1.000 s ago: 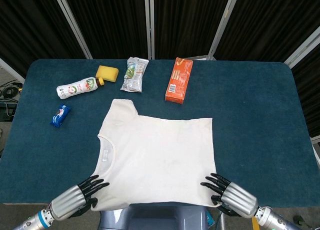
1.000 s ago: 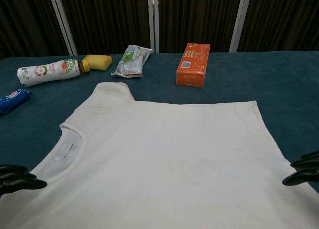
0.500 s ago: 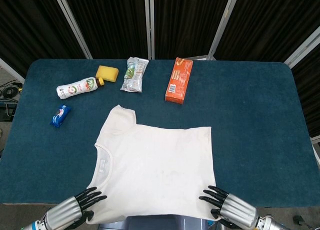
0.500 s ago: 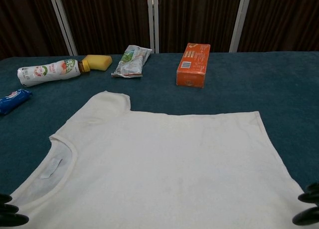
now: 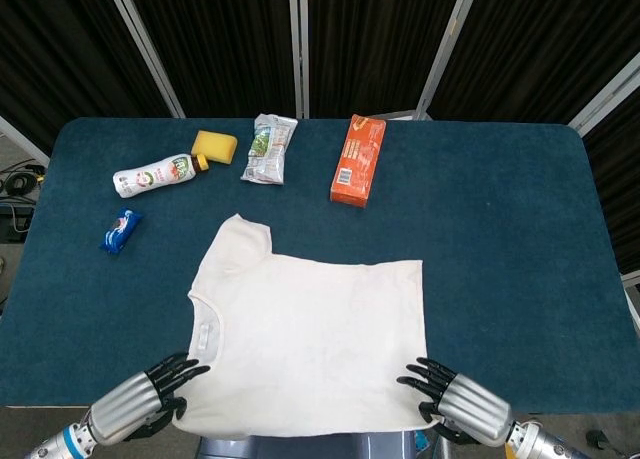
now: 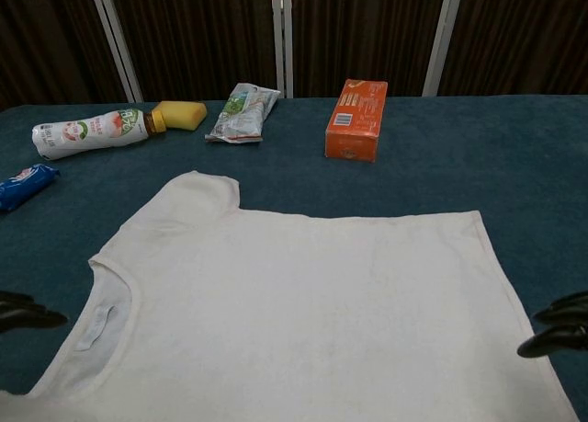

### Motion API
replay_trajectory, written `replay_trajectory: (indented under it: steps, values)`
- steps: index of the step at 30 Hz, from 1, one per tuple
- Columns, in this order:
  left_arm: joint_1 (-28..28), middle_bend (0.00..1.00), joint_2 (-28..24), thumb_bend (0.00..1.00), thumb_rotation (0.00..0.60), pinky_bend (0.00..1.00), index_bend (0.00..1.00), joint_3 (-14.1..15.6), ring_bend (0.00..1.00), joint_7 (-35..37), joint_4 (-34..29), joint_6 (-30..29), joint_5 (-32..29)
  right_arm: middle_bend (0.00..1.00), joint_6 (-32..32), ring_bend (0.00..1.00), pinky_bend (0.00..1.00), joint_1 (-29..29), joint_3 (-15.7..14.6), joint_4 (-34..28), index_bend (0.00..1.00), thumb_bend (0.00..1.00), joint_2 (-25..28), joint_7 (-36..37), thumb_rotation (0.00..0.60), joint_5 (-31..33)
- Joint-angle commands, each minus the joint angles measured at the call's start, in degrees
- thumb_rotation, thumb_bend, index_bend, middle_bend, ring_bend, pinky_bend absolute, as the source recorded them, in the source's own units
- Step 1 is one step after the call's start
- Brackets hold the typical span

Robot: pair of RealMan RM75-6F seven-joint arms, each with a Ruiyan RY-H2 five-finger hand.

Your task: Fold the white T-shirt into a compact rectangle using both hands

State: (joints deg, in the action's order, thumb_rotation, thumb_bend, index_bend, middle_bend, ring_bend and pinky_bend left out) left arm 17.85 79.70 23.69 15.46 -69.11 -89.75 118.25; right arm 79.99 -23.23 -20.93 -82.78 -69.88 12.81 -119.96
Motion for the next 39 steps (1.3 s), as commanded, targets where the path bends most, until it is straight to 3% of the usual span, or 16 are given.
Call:
replay_trajectory:
  steps: [1,5,6,15,28,39]
  values:
    - [1.15,0.0,0.23,0.62,0.6,0.0,0.74,-2.56,0.0,1.55,-0.3,1.98,-2.9,0.11,-2.17,0.0,0.0,-0.96,1.81,-0.19,0.72,0.53,-0.41,2.08,0.6,3.07]
    - [2.88,0.0,0.25,0.62,0.6,0.0,0.74,-5.52,0.0,1.57,-1.87,6.34,-6.87,0.1,-5.94,0.0,0.0,-2.14,4.09,-0.86,0.72,0.53,-1.02,5.2,0.6,8.3]
    - [3.77,0.0,0.63,0.62,0.6,0.0,0.74,-7.48,0.0,2.31,-2.4,7.8,-9.03,0.1,-7.96,0.0,0.0,-2.69,5.66,-0.83,0.72,0.53,-1.47,6.69,0.6,11.57]
    - [6.88,0.0,-0.56,0.63,0.6,0.0,0.73,-12.66,0.0,0.25,-6.56,13.4,-14.66,0.11,-14.42,0.0,0.0,-4.42,10.23,0.18,0.72,0.53,-2.75,7.41,0.6,20.01]
    - [11.96,0.0,-4.07,0.63,0.6,0.0,0.73,-18.35,0.0,-6.94,-14.81,26.54,-25.05,0.11,-22.14,0.0,0.0,-7.51,16.1,2.24,0.72,0.53,-5.14,10.16,0.6,29.19]
    - [16.1,0.0,-4.03,0.63,0.6,0.0,0.73,-23.41,0.0,-8.35,-15.62,34.76,-33.39,0.11,-29.42,0.0,0.0,-10.21,20.57,4.43,0.72,0.53,-7.05,7.79,0.6,37.46]
